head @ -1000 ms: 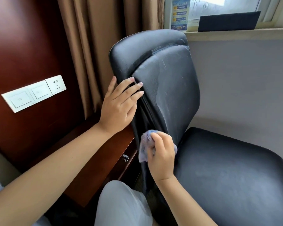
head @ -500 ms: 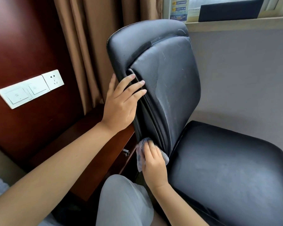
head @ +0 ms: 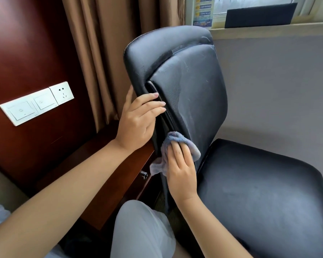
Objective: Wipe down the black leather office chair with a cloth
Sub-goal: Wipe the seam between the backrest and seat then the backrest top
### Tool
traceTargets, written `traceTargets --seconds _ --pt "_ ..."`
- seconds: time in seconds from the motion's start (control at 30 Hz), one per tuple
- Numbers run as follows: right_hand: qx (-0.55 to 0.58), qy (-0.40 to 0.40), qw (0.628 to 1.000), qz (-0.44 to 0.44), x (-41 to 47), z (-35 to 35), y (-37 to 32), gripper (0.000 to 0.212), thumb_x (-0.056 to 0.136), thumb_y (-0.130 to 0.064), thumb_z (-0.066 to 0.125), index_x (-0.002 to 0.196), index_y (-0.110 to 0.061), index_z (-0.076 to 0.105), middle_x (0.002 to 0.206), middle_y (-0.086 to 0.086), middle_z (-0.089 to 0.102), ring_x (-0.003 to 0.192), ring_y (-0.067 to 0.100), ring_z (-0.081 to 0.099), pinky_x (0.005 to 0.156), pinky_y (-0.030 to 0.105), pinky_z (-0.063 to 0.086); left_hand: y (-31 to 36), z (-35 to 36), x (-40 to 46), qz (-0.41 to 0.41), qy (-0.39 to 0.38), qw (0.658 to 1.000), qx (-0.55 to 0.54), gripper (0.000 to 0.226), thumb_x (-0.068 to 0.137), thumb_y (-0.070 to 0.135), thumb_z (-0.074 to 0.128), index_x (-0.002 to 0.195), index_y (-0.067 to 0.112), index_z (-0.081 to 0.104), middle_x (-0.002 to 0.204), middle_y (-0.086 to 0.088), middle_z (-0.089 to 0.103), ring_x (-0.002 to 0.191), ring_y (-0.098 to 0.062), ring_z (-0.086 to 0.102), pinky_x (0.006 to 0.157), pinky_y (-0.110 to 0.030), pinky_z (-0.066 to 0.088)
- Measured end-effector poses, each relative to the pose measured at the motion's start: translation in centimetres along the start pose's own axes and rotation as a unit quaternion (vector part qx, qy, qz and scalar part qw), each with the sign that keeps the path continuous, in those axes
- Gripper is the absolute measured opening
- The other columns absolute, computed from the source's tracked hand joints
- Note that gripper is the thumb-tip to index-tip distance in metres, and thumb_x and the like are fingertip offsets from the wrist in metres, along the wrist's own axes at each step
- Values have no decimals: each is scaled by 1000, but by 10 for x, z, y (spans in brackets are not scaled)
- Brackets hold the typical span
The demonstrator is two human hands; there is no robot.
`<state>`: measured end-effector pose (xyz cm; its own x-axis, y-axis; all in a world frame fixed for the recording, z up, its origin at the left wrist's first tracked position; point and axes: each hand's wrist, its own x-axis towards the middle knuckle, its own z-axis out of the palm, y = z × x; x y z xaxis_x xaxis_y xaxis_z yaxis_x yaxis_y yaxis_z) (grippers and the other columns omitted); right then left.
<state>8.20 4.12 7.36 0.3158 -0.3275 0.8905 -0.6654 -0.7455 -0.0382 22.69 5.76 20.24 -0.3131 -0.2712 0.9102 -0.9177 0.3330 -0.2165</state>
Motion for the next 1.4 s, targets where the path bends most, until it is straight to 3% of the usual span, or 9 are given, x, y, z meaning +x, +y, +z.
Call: traceTargets --seconds 0.13,0.23,0.4,0.6,0.77,0.9,1.0,1.2,1.4 --pt "-32 -46 998 -1 -59 6 14 34 95 -2 36 110 3 66 112 17 66 115 37 49 107 42 29 10 9 -15 10 -14 1000 10 20 85 -6 57 85 3 74 104 -7 72 111 -24 56 98 -69 31" --pt "-23 -60 998 12 -69 4 13 35 87 -2 40 108 3 68 112 18 66 115 37 46 105 44 30 14 11 -23 18 -31 999 33 20 86 -4 56 83 5 74 110 -7 70 116 -25 53 103 -64 28" --pt "53 -43 996 62 -30 -5 -1 38 104 -17 21 132 1 40 130 20 55 127 32 40 113 36 20 13 10 -20 25 -17 997 67 18 86 0 62 79 12 73 107 -1 71 114 -20 55 107 -68 19" --pt "64 -25 995 78 -11 -8 10 36 90 -11 45 118 6 60 125 21 57 122 33 49 105 41 39 15 14 -20 7 -14 998 60 16 81 -2 67 79 12 74 103 1 72 112 -20 54 109 -65 17" --pt "120 -51 986 100 -72 -1 24 33 94 -16 46 108 7 66 126 12 43 118 25 45 94 40 51 18 18 -22 -3 -13 998 59 16 83 0 65 76 12 74 101 1 72 112 -23 51 106 -67 20" --pt "225 -44 959 169 -58 -9 27 23 80 5 62 102 1 68 113 7 54 108 15 49 90 28 46 21 23 -24 -17 -9 999 43 22 89 2 58 75 11 73 101 0 72 115 -24 50 110 -60 18" --pt "229 -30 955 186 -25 -16 22 23 81 -8 55 99 -4 69 104 11 59 96 19 51 80 26 43 21 24 -23 -20 -15 999 39 25 91 3 56 73 11 72 101 1 72 115 -24 50 110 -60 17" --pt "201 76 960 179 16 -9 13 27 85 -15 57 101 4 68 100 15 67 96 20 55 88 24 45 18 23 -22 -6 -21 999 38 28 93 6 54 73 12 73 100 2 72 114 -23 52 102 -66 25" --pt "222 49 949 220 -28 1 29 23 80 -14 58 92 3 68 91 11 67 87 17 56 83 22 47 27 29 -35 -9 -47 996 79 20 89 4 57 91 13 75 111 -1 69 122 -25 46 104 -66 24"
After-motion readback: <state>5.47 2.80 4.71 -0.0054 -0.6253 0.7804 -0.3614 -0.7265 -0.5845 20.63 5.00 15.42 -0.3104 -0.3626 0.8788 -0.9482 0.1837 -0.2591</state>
